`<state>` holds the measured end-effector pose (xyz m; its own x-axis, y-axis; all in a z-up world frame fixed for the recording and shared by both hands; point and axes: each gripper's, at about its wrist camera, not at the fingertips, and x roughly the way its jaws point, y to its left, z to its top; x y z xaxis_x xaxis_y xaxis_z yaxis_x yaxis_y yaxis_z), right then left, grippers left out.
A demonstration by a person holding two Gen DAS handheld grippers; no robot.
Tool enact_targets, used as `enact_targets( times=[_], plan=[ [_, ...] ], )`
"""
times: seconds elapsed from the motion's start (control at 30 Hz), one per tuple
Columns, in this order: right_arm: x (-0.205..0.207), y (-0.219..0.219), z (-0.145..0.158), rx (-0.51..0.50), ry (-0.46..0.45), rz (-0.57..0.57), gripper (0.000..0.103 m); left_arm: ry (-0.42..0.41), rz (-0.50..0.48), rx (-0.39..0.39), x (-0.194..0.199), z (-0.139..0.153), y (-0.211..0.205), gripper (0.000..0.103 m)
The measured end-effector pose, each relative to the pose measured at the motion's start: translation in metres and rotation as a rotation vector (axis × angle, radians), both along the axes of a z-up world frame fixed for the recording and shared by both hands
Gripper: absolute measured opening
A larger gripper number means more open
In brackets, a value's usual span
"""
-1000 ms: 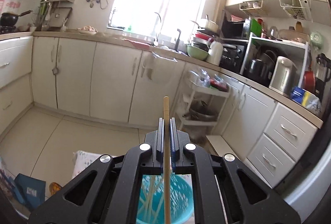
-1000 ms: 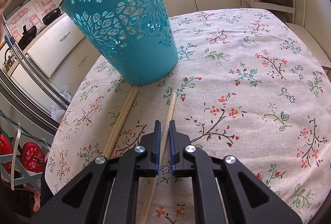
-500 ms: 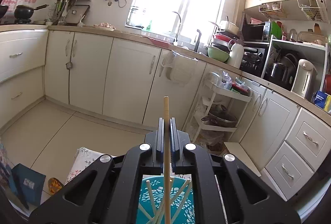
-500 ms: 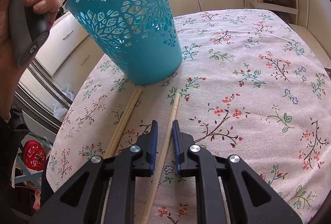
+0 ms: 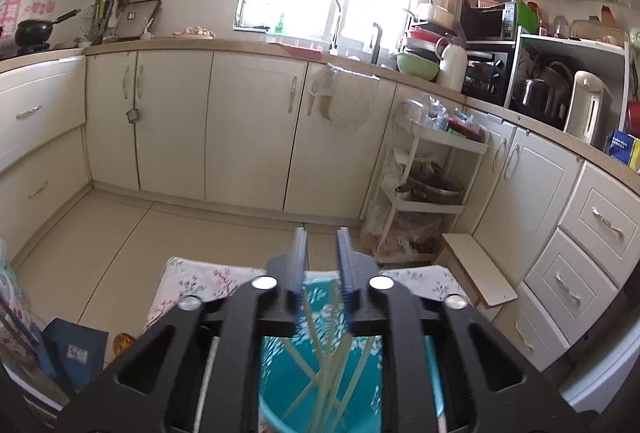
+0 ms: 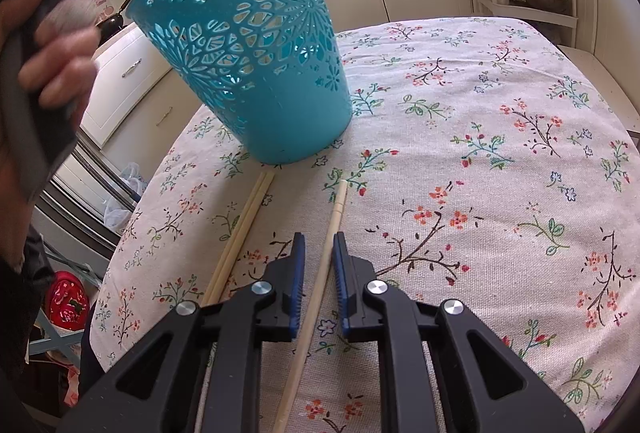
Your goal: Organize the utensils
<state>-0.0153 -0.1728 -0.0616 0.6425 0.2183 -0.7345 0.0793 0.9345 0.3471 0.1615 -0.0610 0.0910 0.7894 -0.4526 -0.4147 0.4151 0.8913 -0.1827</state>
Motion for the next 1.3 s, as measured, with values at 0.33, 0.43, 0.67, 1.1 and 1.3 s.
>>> enact_targets(
  times=[0.33, 0.43, 0.67, 1.1, 1.3],
  plan=[
    [0.0, 0.001, 0.0, -0.008, 0.002, -0.001, 0.015, 0.008, 0.191, 0.019, -0.08, -0.032, 0.085, 0.075],
    [0.001, 0.002, 0.0, -0.018, 0.006, -0.001, 0.015, 0.117, 0.185, 0.082, -0.08, -0.07, 0.09, 0.077],
    [-0.002, 0.02, 0.006, -0.158, 0.05, 0.091, 0.013, 0.236, 0.133, 0.192, -0.067, -0.124, 0.072, 0.082],
    [0.0, 0.033, 0.007, -0.22, 0.066, 0.116, 0.009, 0.293, 0.121, 0.216, -0.063, -0.146, 0.064, 0.09],
    [-0.003, 0.031, 0.008, -0.248, 0.086, 0.153, 0.009, 0.293, 0.124, 0.229, -0.062, -0.146, 0.062, 0.091]
  ],
)
